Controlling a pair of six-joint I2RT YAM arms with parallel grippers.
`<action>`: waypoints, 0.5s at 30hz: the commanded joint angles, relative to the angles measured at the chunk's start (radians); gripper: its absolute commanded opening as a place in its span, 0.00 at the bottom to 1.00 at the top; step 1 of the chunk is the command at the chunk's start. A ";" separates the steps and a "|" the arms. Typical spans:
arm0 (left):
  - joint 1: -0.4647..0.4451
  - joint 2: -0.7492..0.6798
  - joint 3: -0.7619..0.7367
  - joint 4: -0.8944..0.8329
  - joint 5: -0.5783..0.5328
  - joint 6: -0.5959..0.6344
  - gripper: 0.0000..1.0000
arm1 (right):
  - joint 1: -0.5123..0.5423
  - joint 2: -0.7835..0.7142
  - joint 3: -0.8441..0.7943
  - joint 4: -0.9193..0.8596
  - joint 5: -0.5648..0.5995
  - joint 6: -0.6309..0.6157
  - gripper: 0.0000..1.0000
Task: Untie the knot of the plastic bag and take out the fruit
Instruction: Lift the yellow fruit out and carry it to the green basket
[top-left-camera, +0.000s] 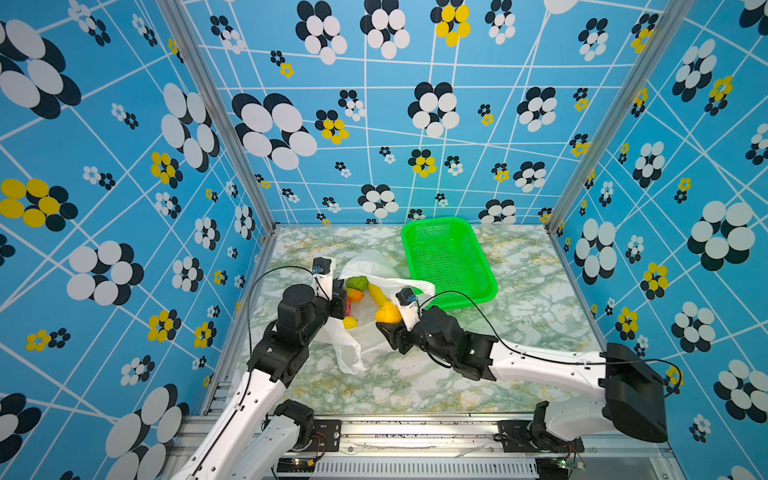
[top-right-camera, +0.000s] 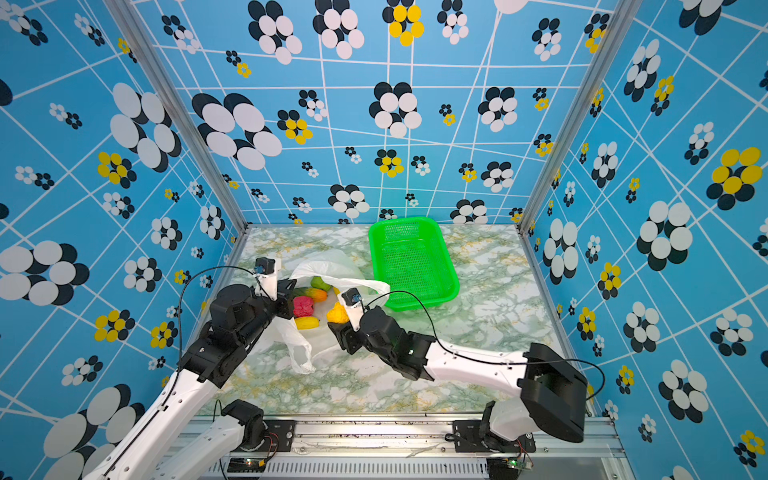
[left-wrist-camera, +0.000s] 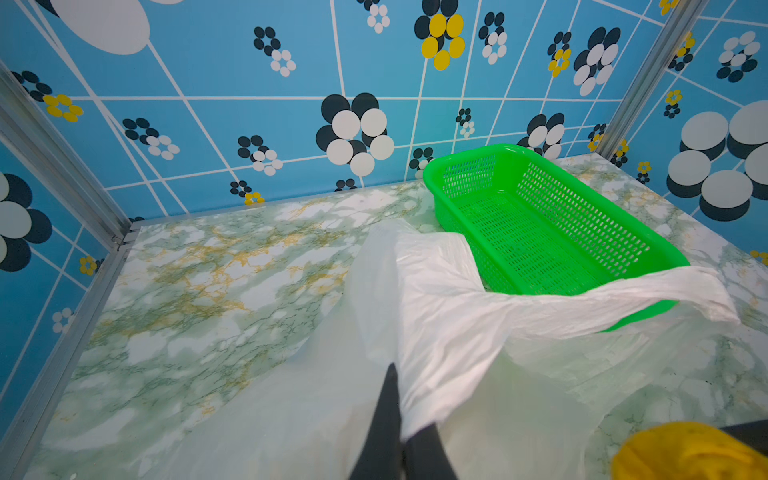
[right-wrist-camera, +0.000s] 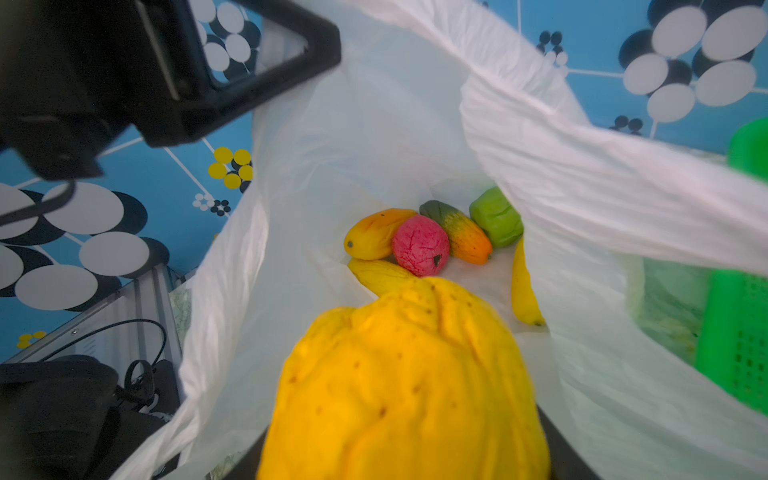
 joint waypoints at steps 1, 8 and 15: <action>-0.007 -0.010 -0.008 0.016 -0.018 -0.016 0.00 | -0.008 -0.138 -0.026 -0.034 0.143 -0.064 0.33; -0.007 -0.018 -0.010 0.015 -0.024 -0.016 0.00 | -0.125 -0.338 -0.117 -0.134 0.249 -0.028 0.31; -0.007 -0.017 -0.011 0.016 -0.023 -0.017 0.00 | -0.414 -0.350 -0.144 -0.312 0.195 0.180 0.31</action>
